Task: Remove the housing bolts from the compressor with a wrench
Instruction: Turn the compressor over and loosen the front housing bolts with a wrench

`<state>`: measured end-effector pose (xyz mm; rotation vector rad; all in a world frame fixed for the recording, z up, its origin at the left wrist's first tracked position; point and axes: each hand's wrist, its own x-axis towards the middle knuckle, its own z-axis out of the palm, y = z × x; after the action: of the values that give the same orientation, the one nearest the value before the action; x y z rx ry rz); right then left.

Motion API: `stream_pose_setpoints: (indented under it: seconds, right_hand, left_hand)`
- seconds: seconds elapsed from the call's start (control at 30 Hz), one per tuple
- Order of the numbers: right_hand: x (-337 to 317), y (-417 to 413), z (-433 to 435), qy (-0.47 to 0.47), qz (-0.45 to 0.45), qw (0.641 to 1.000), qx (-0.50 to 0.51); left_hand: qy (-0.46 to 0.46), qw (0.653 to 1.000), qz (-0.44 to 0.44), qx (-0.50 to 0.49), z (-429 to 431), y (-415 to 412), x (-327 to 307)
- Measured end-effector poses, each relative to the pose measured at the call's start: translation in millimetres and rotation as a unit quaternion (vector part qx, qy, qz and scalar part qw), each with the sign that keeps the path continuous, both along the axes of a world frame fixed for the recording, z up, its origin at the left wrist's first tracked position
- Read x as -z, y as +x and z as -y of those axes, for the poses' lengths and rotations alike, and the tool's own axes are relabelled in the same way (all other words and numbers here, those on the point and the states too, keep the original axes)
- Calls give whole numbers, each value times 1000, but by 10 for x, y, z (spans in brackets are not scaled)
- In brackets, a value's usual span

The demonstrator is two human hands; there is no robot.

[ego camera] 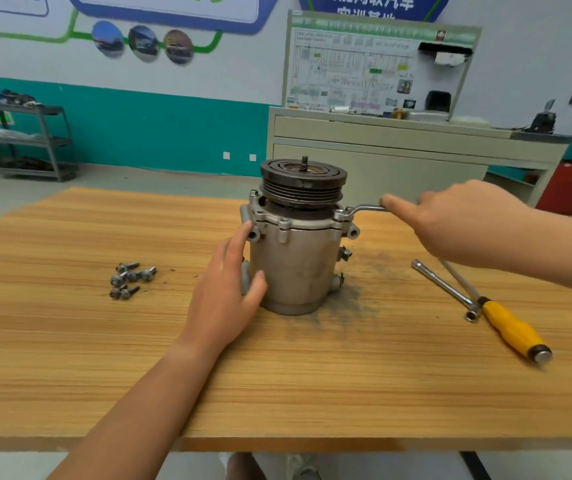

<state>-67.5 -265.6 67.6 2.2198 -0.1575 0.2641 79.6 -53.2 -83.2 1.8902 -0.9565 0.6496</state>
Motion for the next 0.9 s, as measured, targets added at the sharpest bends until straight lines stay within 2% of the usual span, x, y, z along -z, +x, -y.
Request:
stream_pose_setpoints:
  seconds: [0.07, 0.27, 0.37, 0.43, 0.5, 0.6, 0.67, 0.77, 0.83, 0.9]
  right_hand:
    - [4, 29, 85, -6, 12, 1000, -7]
    - [59, 346, 309, 33, 112, 983, -144]
    - [199, 517, 302, 47, 147, 972, -175]
    - [257, 622, 270, 67, 150, 974, -155]
    - [239, 685, 218, 78, 103, 987, -99]
    - [127, 592, 157, 37, 86, 994, -56]
    - [58, 454, 135, 69, 137, 987, -45]
    - [64, 200, 35, 182, 233, 952, -82]
    - [117, 58, -48, 199, 214, 953, -85]
    - [207, -35, -91, 188, 156, 970, -21]
  left_hand:
    - [-3, 1000, -3, -2, 1, 17, 8]
    - [8, 1000, -4, -24, 19, -25, 11]
    - [4, 1000, 3, -21, 26, -39, 0]
    - [-3, 1000, 7, -21, 29, -38, -8]
    - [-9, 1000, 9, -17, 36, -30, -16]
    - [-11, 1000, 1, -8, 41, -10, -11]
    - [-9, 1000, 0, -9, 42, 8, -10]
    - [-6, 1000, 3, -10, 38, 9, -12]
    - [-4, 1000, 2, -11, 32, 2, -17]
    - [0, 1000, 4, -11, 19, -2, -14]
